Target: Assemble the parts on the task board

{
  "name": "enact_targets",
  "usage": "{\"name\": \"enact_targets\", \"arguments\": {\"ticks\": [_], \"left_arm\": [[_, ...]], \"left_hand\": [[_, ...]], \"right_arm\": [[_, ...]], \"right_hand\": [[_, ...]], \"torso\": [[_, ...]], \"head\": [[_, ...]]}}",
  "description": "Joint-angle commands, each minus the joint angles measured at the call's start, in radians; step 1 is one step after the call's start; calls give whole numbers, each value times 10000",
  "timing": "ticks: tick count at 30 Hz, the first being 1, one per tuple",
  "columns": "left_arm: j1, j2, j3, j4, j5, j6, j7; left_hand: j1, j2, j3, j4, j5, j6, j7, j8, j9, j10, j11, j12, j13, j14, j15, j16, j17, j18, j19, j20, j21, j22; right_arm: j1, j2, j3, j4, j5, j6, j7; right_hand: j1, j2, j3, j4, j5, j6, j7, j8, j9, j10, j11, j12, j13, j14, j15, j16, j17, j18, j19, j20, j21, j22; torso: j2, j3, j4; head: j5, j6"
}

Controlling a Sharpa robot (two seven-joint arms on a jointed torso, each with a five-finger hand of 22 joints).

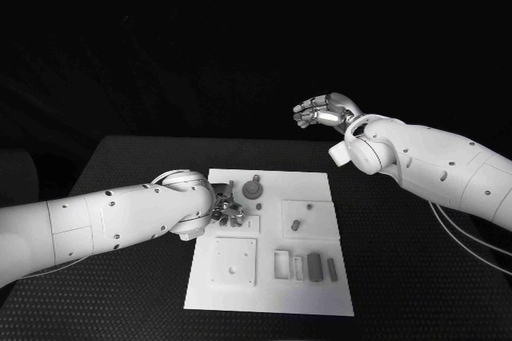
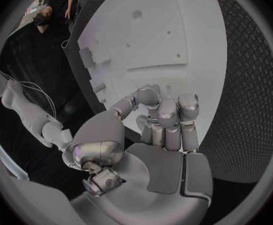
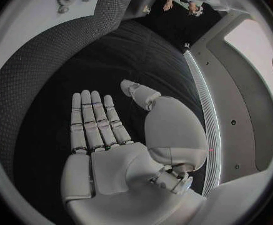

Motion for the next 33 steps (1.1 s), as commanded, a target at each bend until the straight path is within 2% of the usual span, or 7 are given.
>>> {"name": "enact_targets", "arguments": {"ticks": [1, 7, 10, 16, 33], "left_arm": [[-42, 8, -22, 30, -30, 274, -10], [-49, -2, -22, 54, -130, 359, 59], [-51, -2, -22, 57, -131, 407, 67], [-51, -14, -22, 64, -302, 426, 62], [-52, -25, -21, 31, -408, 433, 31]], "left_hand": [[-32, 130, 74, 145, -12, 1380, -786, 22, 1, -43, -109, 57, -20, 107, -410, 35, -14, 372, -93, -925, 62, 114], [-161, 151, 90, 209, 6, 1527, -821, 91, 53, -22, -137, 42, -169, 92, -419, 123, -57, 374, -119, -921, 89, 119], [-259, 252, 106, 260, 39, 1591, -842, 148, 81, -24, -156, 39, -248, 58, -436, 141, -96, 369, -158, -911, 90, 118], [-345, 256, 137, 148, 152, 1655, -869, 221, 117, 4, -178, 99, -320, 50, -448, 217, -131, 371, -193, -907, 117, 127], [-387, 279, 154, 120, 164, 1687, -882, 259, 134, 18, -191, 147, -353, 50, -451, 267, -150, 372, -192, -905, 130, 122]], "right_arm": [[-10, 19, 1, 3, -4, 174, 98], [-18, 16, 0, -5, -4, 191, 93], [-20, 16, -1, -3, -4, 199, 92], [-20, 15, -1, 3, -4, 219, 92], [-44, 31, -4, -20, -4, 251, 89]], "right_hand": [[0, 86, 1, -48, 49, -92, 363, 52, -20, 75, 25, -60, -2, -18, 79, -52, -15, -108, -56, -2, -66, 14], [-5, 100, -1, -85, 210, -88, 365, 59, -42, 112, 23, -120, 0, -17, 81, -51, -49, -107, -55, 0, -95, 48], [-7, 106, -1, -102, 284, -85, 365, 63, -51, 127, 23, -145, 0, -19, 84, -52, -63, -108, -57, 1, -109, 62], [-1, 114, 3, -133, 375, -82, 366, 67, -65, 150, 22, -180, 1, -26, 89, -55, -85, -109, -59, 3, -130, 83], [-5, 131, 8, -163, 480, -77, 368, 74, -84, 179, 21, -225, 2, -39, 99, -59, -115, -113, -68, 8, -162, 111]], "torso": [[-8, 4, 2], [-5, -3, -6], [-9, -2, 1], [-4, -1, 6], [-6, -3, 8]], "head": [[1, -15], [5, -36], [1, -38], [2, -48], [16, -66]]}}
